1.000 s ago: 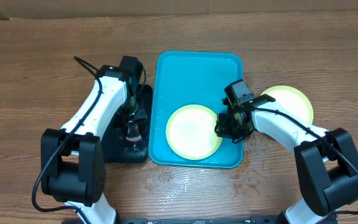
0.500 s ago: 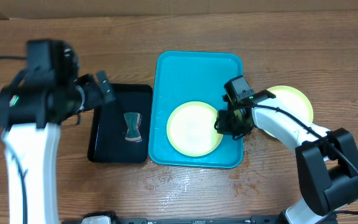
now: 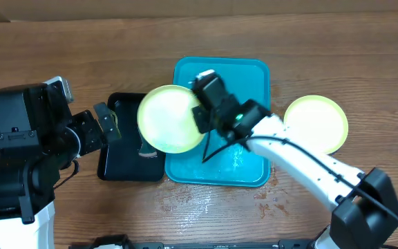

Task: Clean dirty plates on tray and stack at the side
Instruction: 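Lift the yellow plate with the right gripper, tilting it over the black tray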

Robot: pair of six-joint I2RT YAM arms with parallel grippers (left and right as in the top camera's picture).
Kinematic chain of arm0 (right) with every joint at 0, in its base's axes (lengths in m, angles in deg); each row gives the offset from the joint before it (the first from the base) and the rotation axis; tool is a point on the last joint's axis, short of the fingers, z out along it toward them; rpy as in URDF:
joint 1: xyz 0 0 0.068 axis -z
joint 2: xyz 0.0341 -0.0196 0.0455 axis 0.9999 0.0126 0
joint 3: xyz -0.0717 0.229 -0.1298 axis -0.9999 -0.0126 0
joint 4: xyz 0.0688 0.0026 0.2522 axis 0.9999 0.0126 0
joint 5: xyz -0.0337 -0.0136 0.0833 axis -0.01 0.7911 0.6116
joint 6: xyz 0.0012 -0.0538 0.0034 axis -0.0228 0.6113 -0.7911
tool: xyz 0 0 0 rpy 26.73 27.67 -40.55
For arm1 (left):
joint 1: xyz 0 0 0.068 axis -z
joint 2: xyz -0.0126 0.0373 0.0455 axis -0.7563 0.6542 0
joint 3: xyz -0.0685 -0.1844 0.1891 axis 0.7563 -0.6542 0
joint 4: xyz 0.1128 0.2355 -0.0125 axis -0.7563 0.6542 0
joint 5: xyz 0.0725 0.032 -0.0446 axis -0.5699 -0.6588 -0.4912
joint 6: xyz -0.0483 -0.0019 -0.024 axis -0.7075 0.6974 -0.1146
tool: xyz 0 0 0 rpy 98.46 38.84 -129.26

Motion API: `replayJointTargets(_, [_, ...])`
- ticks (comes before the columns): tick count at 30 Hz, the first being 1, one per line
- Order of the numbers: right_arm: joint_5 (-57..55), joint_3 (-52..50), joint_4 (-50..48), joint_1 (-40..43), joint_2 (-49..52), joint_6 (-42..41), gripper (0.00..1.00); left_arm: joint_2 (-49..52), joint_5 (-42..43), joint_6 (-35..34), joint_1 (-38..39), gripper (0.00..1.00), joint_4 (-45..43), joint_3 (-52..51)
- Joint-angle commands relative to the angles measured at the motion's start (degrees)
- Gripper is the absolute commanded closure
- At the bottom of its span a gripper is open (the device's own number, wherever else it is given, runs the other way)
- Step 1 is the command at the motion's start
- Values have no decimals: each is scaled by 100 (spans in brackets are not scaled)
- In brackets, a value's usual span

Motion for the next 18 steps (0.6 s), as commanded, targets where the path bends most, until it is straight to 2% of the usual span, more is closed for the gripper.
replayJointTargets(1, [-1462, 79, -529, -608, -107, 76, 96, 20, 85, 131, -31, 0, 55, 39])
replayJointTargets(7, [-2393, 79, -1147, -1266, -107, 507, 96, 129, 87, 131, -31, 0, 55, 39])
replayJointTargets(12, [-3296, 79, -1300, -1672, -107, 531, 96, 236, 87, 131, -31, 0, 59, 39])
replayJointTargets(18, [-4260, 79, -1635, -2236, -107, 1189, 96, 278, 107, 197, -31, 0, 267, 55])
